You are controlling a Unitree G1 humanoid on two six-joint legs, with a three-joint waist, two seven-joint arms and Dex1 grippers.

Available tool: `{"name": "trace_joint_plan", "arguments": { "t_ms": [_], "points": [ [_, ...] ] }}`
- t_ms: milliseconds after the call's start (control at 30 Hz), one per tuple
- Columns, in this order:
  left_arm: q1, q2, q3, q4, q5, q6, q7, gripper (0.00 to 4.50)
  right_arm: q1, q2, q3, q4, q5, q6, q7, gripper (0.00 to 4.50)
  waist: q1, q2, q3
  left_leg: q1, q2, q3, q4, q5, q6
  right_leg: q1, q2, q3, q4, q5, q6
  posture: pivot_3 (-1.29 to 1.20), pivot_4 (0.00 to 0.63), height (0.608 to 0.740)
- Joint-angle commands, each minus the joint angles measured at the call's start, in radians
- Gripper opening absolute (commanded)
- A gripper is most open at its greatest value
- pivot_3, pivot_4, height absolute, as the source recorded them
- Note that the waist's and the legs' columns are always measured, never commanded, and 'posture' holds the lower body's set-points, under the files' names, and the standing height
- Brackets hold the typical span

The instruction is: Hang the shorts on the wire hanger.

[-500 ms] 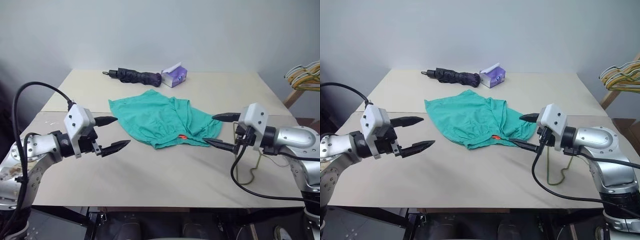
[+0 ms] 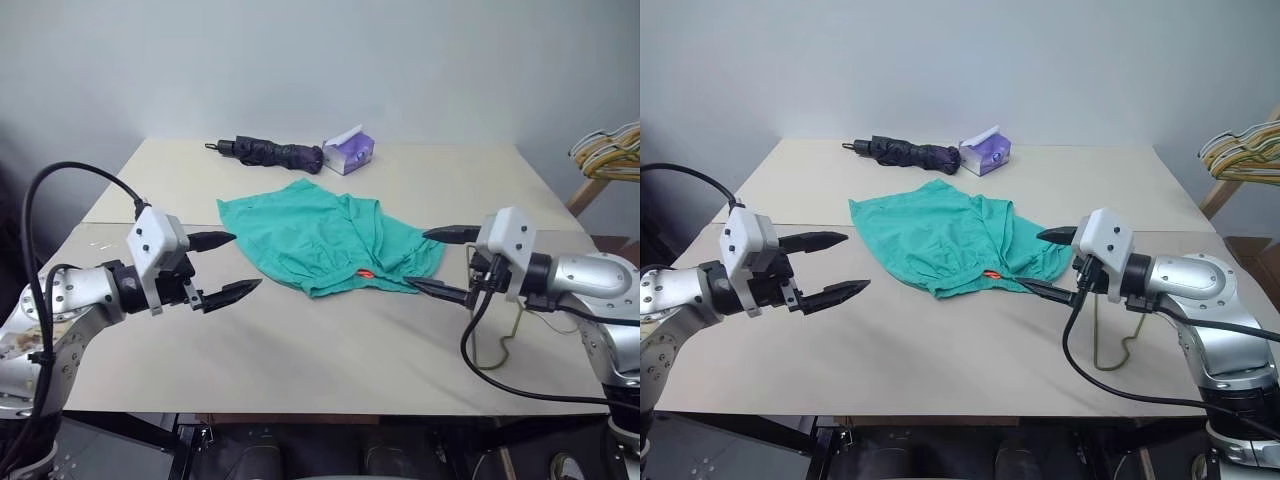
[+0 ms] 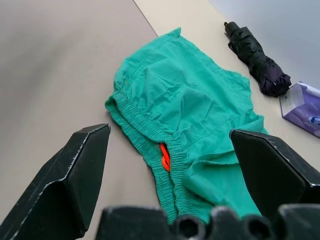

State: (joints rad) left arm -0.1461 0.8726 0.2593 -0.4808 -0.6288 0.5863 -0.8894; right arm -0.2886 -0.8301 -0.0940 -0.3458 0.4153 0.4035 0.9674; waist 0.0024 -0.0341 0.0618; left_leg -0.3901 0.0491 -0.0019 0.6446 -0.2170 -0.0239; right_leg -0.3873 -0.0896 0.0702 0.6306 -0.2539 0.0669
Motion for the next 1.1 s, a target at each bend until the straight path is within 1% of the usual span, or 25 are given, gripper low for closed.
{"name": "trace_joint_plan", "arguments": {
  "t_ms": [33, 167, 267, 333, 400, 500, 567, 633, 733, 900, 967, 1033, 1100],
  "points": [
    [-0.027, 0.016, 0.018, -0.001, 0.004, -0.021, -0.008, 4.5, -0.014, -0.003, -0.012, -0.024, -0.005, -0.008, -0.014, 4.46, 0.0, 0.0, 0.0, 0.0, 0.0, 0.0, 0.0, 0.0, 0.0, 0.0, 0.0, 0.0, 0.0, 0.0, 0.0, 0.08, 0.034, 0.74],
    [-0.044, 0.016, 0.014, 0.008, 0.009, -0.026, -0.008, 4.5, -0.072, -0.019, 0.092, -0.023, -0.109, -0.02, -0.024, 4.46, -0.002, 0.0, 0.001, 0.0, 0.0, 0.0, 0.0, 0.0, 0.0, 0.0, 0.0, 0.0, 0.0, 0.0, 0.0, 0.07, 0.053, 0.74],
    [-0.03, 0.018, 0.021, 0.007, 0.006, -0.028, -0.015, 4.5, -0.108, -0.001, 0.18, -0.042, -0.182, -0.02, -0.04, 4.46, -0.004, 0.001, 0.003, 0.0, 0.0, 0.0, 0.0, 0.0, 0.0, -0.001, 0.0, 0.0, 0.0, 0.0, 0.0, 0.07, 0.057, 0.74],
    [-0.025, 0.017, 0.02, 0.006, 0.008, -0.029, -0.015, 4.5, -0.144, 0.038, 0.275, -0.067, -0.24, 0.013, -0.061, 4.46, -0.005, 0.001, 0.003, 0.0, 0.0, 0.0, -0.001, 0.0, 0.0, -0.001, 0.0, 0.0, 0.0, -0.001, -0.001, 0.06, 0.061, 0.74],
    [-0.025, 0.014, 0.016, 0.006, 0.01, -0.028, -0.009, 4.5, -0.184, 0.082, 0.383, -0.061, -0.333, 0.025, -0.089, 4.46, -0.009, 0.001, 0.004, 0.0, 0.0, 0.0, -0.001, 0.0, 0.0, -0.001, 0.0, 0.0, 0.0, -0.001, -0.001, 0.06, 0.062, 0.74],
    [-0.027, 0.012, 0.012, 0.008, 0.012, -0.029, -0.006, 4.5, -0.251, 0.169, 0.541, 0.014, -0.496, 0.033, -0.146, 4.46, -0.01, 0.001, 0.005, 0.0, 0.0, 0.0, -0.001, 0.0, 0.0, -0.001, 0.0, 0.0, 0.0, -0.001, -0.001, 0.06, 0.059, 0.74],
    [-0.028, 0.013, 0.013, 0.01, 0.013, -0.031, -0.007, 4.5, -0.292, 0.242, 0.611, 0.071, -0.554, 0.058, -0.17, 4.46, -0.014, 0.001, 0.005, 0.0, 0.0, 0.0, -0.001, 0.0, 0.0, -0.001, 0.0, 0.0, 0.001, -0.001, -0.001, 0.06, 0.055, 0.74],
    [-0.034, 0.014, 0.013, 0.018, 0.017, -0.034, -0.008, 4.5, -0.346, 0.34, 0.673, 0.146, -0.609, 0.101, -0.201, 4.46, -0.015, 0.001, 0.005, 0.0, 0.0, 0.0, -0.001, 0.0, 0.0, -0.002, 0.0, 0.0, 0.001, -0.001, -0.001, 0.06, 0.05, 0.74],
    [-0.044, 0.015, 0.012, 0.03, 0.023, -0.035, -0.01, 4.5, -0.413, 0.47, 0.737, 0.254, -0.681, 0.171, -0.245, 4.46, -0.017, 0.001, 0.005, -0.001, 0.0, 0.0, -0.001, 0.0, 0.0, -0.003, 0.001, 0.0, 0.002, 0.0, -0.001, 0.06, 0.045, 0.74],
    [-0.051, 0.022, 0.015, 0.045, 0.033, -0.037, -0.021, 4.5, -0.504, 0.628, 0.827, 0.399, -0.796, 0.347, -0.3, 4.46, -0.015, 0.001, 0.005, -0.002, 0.0, 0.0, -0.001, 0.0, -0.001, -0.003, 0.0, -0.001, 0.002, 0.0, -0.001, 0.06, 0.039, 0.74],
    [-0.056, 0.023, 0.013, 0.049, 0.039, -0.038, -0.024, 4.5, -0.539, 0.662, 0.861, 0.461, -0.843, 0.396, -0.314, 4.46, -0.016, 0.001, 0.005, -0.002, 0.0, 0.0, -0.001, 0.0, -0.001, -0.003, 0.001, -0.001, 0.003, 0.0, -0.001, 0.06, 0.036, 0.74],
    [-0.061, 0.023, 0.009, 0.052, 0.043, -0.039, -0.028, 4.5, -0.562, 0.673, 0.886, 0.515, -0.879, 0.417, -0.321, 4.46, -0.015, 0.001, 0.005, -0.002, 0.0, 0.0, -0.001, 0.001, -0.001, -0.004, 0.001, -0.001, 0.004, 0.0, -0.001, 0.06, 0.036, 0.74],
    [-0.065, 0.022, 0.007, 0.054, 0.045, -0.04, -0.03, 4.5, -0.577, 0.675, 0.901, 0.556, -0.907, 0.422, -0.331, 4.08, -0.015, 0.001, 0.005, -0.002, 0.0, 0.0, -0.001, 0.001, -0.002, -0.004, 0.0, -0.001, 0.004, 0.0, -0.001, 0.06, 0.035, 0.74]
  ]
}}
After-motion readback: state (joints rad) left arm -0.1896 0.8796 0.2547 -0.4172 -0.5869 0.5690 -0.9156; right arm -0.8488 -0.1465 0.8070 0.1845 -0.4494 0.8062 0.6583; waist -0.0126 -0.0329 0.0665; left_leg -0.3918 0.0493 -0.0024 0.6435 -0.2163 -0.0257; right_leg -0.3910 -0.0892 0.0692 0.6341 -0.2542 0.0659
